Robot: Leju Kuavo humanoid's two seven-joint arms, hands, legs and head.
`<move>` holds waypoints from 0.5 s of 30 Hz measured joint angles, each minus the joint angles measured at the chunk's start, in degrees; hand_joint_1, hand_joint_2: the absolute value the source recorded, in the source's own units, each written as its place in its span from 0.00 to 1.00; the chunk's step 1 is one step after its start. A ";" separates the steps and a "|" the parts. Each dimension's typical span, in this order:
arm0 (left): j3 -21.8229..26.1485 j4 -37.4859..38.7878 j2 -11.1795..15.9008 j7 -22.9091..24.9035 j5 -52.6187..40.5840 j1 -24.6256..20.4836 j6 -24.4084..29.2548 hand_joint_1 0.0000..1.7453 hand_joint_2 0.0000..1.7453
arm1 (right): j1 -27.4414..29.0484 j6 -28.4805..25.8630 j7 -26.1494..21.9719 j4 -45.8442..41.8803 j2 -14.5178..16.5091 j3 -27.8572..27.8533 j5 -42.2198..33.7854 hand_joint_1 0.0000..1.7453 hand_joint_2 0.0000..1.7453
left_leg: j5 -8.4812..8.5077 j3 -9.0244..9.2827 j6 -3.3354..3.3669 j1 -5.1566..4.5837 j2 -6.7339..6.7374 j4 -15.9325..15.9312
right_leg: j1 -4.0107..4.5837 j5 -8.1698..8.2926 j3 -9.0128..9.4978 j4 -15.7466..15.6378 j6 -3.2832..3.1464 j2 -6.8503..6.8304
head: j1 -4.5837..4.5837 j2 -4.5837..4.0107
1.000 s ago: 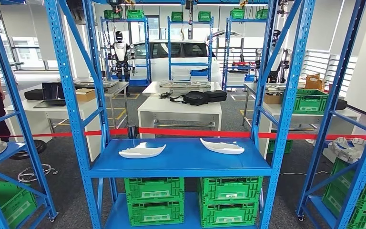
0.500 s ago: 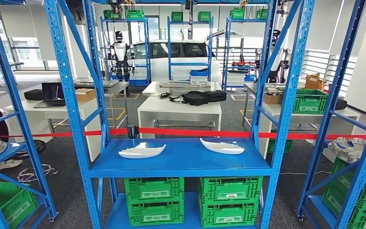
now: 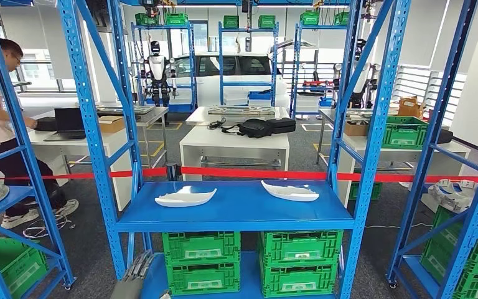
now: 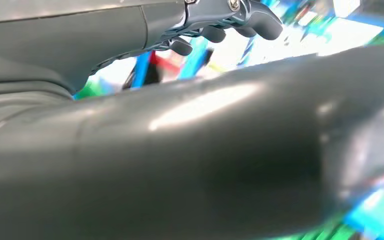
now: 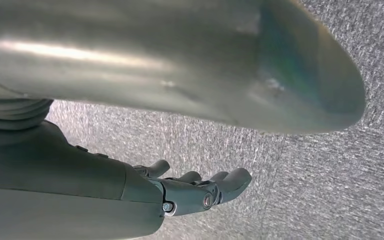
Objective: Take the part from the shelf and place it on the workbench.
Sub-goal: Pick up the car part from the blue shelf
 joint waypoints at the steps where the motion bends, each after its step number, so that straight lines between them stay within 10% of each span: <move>1: -1.42 -0.78 -0.02 0.20 -0.42 -0.92 0.60 0.00 0.00 | -0.09 0.03 -0.06 0.07 0.01 -0.33 0.62 0.00 0.00 | 0.00 0.00 0.00 0.00 0.00 0.00 | 0.00 0.00 0.00 0.00 0.00 0.00 | 0.00 0.00; 15: -16.46 -7.72 -0.18 6.21 -5.65 -10.12 6.33 0.00 0.00 | -1.19 0.48 -0.74 0.84 0.07 -3.81 6.00 0.00 0.00 | 0.06 -0.03 -0.03 0.02 -0.11 -0.01 | 0.02 0.03 -0.02 0.02 -0.02 -0.04 | 0.00 0.00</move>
